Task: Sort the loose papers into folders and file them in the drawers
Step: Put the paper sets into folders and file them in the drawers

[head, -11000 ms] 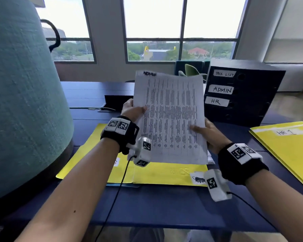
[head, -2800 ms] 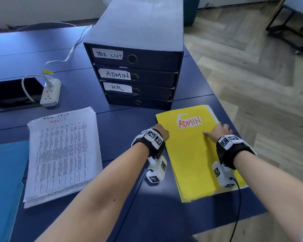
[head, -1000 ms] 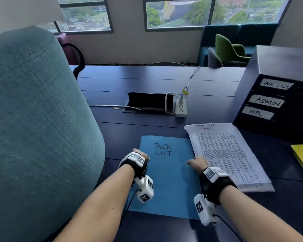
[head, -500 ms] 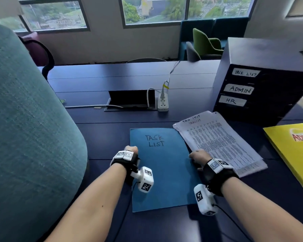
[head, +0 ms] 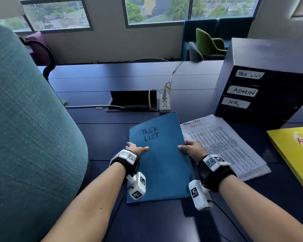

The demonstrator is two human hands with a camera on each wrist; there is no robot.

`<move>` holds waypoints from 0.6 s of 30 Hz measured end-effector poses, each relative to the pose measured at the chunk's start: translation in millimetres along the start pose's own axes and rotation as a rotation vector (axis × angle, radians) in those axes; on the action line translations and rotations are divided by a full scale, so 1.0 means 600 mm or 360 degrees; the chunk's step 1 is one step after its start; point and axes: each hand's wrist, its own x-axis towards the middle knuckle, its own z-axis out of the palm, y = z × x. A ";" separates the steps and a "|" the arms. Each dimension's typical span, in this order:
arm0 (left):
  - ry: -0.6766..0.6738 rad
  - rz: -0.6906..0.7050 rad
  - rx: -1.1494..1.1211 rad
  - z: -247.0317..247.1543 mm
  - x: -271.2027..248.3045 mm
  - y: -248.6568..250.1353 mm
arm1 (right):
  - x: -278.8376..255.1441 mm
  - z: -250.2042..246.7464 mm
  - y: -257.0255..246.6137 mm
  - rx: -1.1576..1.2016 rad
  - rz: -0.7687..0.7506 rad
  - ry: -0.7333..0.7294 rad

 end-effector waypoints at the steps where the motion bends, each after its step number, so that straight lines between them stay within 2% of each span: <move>1: -0.0066 0.0043 0.0059 0.003 -0.002 -0.001 | -0.004 0.006 -0.012 0.0050 -0.0018 -0.0034; 4: -0.0223 0.0245 0.0135 0.004 -0.030 0.006 | -0.022 0.025 -0.053 0.0275 -0.0085 -0.0140; 6: -0.0254 0.0375 0.0098 -0.002 -0.037 0.013 | -0.038 0.033 -0.080 0.0399 -0.0109 -0.0248; 10: -0.0272 0.0514 -0.0233 -0.027 -0.073 0.055 | -0.069 0.047 -0.133 0.0499 -0.0186 -0.0591; 13: -0.0347 0.0470 -0.0527 -0.070 -0.116 0.093 | -0.077 0.064 -0.156 0.0429 -0.0223 -0.0776; 15: -0.0276 0.0465 -0.0414 -0.103 -0.124 0.107 | -0.081 0.079 -0.162 0.0263 -0.0264 -0.0842; 18: -0.0048 0.0537 -0.0110 -0.156 -0.128 0.107 | -0.078 0.103 -0.154 -0.0041 -0.0289 -0.0777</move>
